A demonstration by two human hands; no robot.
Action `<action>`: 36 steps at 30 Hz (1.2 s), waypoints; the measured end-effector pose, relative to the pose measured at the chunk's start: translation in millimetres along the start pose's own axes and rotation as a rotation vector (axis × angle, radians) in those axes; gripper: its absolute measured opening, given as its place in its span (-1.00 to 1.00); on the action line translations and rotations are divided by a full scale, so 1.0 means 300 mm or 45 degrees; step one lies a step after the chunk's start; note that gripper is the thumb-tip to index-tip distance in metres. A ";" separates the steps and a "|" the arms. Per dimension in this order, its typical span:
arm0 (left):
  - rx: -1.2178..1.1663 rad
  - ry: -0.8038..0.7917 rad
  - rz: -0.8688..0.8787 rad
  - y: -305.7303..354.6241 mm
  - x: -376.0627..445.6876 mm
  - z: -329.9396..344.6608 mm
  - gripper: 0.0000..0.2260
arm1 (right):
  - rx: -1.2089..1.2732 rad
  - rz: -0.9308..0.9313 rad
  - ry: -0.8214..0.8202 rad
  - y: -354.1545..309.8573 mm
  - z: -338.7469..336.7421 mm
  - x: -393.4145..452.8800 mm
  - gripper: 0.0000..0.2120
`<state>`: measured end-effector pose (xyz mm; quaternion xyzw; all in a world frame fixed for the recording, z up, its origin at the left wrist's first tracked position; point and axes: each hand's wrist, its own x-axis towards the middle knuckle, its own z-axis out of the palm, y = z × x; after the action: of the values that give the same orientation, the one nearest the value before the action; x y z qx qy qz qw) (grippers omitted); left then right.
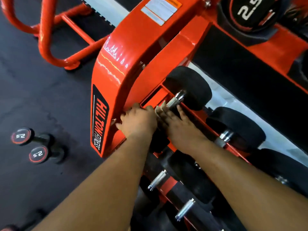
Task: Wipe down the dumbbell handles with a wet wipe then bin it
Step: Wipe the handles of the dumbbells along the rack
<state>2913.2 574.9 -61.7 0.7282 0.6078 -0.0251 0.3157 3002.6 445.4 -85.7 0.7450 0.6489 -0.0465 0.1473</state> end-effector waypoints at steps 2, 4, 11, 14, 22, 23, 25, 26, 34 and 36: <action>-0.026 0.047 0.047 -0.007 -0.003 0.023 -0.61 | -0.207 -0.107 -0.117 0.014 0.012 0.044 -0.37; -0.093 0.092 0.093 -0.011 -0.007 0.024 -0.63 | -0.287 -0.206 -0.191 0.028 0.008 0.119 -0.40; -0.153 0.121 0.135 -0.011 -0.006 0.017 -0.56 | -0.003 -0.069 -0.207 -0.003 -0.031 0.141 -0.38; -0.159 0.144 0.120 -0.008 -0.003 0.018 -0.63 | -0.115 -0.159 -0.121 0.001 -0.002 0.050 -0.36; -0.197 0.149 0.094 -0.007 -0.011 0.022 -0.61 | -0.197 -0.332 -0.303 0.013 -0.080 0.221 -0.46; -0.202 0.147 0.089 -0.009 -0.010 0.025 -0.63 | -0.160 -0.328 -0.272 0.014 -0.078 0.232 -0.51; -0.213 0.154 0.080 -0.010 -0.009 0.028 -0.64 | -0.092 -0.290 -0.108 0.015 -0.044 0.207 -0.51; -0.218 0.159 0.080 -0.010 -0.010 0.029 -0.64 | -0.043 -0.226 0.004 0.011 -0.021 0.172 -0.48; -0.225 0.180 0.076 -0.009 -0.010 0.029 -0.61 | -0.171 -0.183 0.023 0.014 0.029 0.141 -0.46; -0.232 0.187 0.080 -0.008 -0.013 0.027 -0.60 | -0.099 -0.275 -0.063 0.011 -0.009 0.236 -0.57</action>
<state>2912.8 567.7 -67.6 0.7150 0.6060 0.0937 0.3360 3016.4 513.2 -100.9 0.6632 0.7228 -0.0553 0.1862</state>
